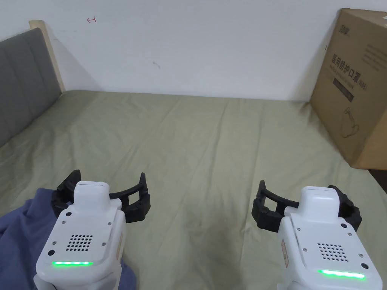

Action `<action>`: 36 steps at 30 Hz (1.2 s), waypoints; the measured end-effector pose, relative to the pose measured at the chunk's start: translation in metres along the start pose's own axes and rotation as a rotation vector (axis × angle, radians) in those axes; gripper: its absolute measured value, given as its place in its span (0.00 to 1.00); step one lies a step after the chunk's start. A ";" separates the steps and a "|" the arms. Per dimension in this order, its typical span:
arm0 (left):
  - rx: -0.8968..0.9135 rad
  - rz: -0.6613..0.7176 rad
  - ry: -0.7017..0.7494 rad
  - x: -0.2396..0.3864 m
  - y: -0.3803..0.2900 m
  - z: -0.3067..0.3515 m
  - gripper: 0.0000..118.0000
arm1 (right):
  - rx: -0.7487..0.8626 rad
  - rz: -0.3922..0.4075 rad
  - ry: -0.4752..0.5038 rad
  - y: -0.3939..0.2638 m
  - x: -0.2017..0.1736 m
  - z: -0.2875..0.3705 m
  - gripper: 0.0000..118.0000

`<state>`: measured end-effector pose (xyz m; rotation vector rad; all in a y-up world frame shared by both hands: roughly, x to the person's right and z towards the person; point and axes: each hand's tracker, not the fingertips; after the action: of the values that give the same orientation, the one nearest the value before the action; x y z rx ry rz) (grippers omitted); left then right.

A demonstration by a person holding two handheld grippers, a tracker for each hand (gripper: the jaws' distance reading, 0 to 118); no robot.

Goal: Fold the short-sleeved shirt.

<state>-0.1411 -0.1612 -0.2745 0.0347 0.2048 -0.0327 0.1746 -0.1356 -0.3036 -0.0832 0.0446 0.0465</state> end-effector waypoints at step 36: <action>-0.048 -0.009 0.352 -0.131 0.010 0.056 0.00 | 0.021 -0.010 0.375 0.015 -0.134 -0.027 0.00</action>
<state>-0.2573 -0.1496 -0.1929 -0.0089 0.5573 -0.0302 0.0395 -0.1286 -0.3259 -0.0706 0.4191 0.0197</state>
